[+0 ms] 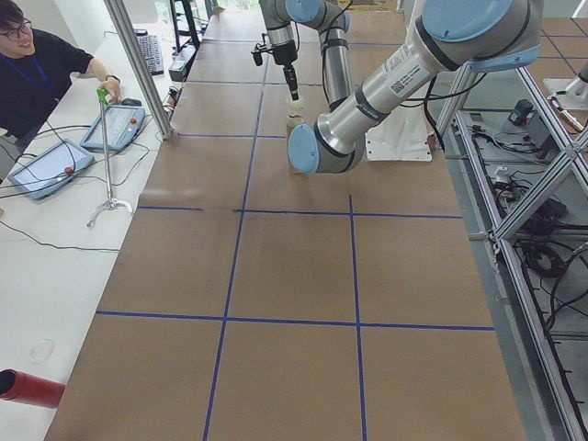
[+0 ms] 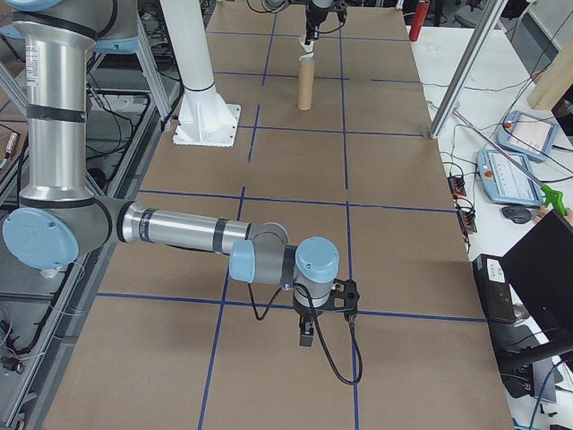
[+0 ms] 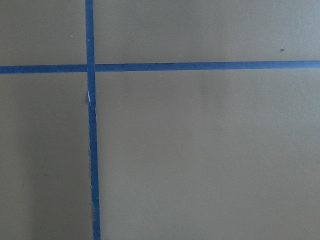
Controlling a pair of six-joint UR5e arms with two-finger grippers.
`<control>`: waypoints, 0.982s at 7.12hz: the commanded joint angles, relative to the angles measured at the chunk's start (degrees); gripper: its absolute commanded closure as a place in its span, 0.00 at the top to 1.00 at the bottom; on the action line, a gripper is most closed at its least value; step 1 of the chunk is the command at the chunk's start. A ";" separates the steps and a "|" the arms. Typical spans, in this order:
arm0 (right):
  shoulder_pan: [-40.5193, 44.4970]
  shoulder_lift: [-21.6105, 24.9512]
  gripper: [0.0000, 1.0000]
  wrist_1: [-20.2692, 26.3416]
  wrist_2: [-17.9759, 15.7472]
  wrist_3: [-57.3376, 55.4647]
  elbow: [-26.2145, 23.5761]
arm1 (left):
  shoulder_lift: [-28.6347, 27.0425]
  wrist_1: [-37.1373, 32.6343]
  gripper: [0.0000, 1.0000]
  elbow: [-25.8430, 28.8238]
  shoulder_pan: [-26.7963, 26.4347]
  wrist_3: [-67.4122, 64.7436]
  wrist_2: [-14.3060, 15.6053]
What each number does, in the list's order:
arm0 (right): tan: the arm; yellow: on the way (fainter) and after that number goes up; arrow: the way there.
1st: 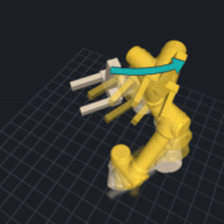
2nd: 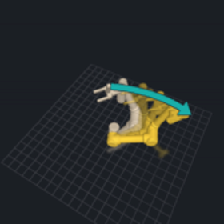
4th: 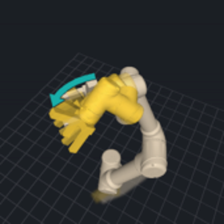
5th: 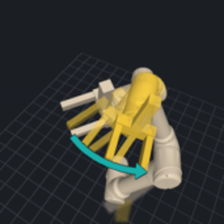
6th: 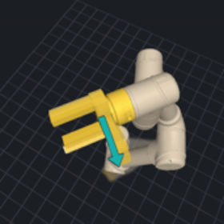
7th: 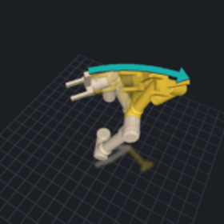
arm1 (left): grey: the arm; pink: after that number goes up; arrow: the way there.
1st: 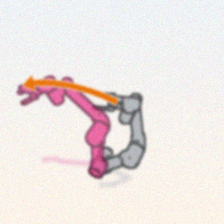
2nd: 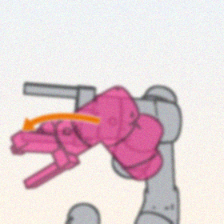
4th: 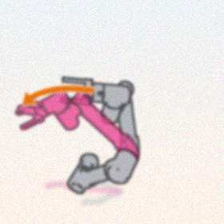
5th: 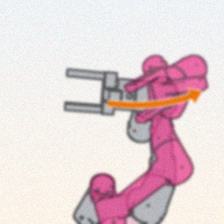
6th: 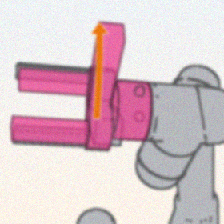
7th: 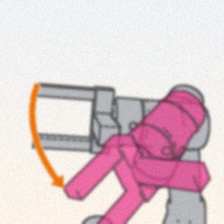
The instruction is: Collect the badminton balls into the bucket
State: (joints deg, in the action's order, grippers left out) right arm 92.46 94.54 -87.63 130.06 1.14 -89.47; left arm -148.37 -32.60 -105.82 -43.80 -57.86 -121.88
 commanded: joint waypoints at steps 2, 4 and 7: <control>0.00 -0.06 1.00 0.00 -0.07 0.00 0.00 | 0.80 -2.29 0.40 0.35 0.64 0.03 -0.11; 0.00 -0.06 1.00 0.00 -0.07 0.00 0.00 | 2.55 -4.04 1.00 -0.08 0.82 0.03 -0.02; 0.00 -0.06 1.00 0.00 -0.07 0.00 0.00 | 8.15 -14.10 1.00 -6.29 -1.27 0.73 0.33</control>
State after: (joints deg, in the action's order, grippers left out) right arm 92.46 94.51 -87.63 130.03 1.14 -89.47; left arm -143.61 -40.80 -108.62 -43.70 -57.40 -121.65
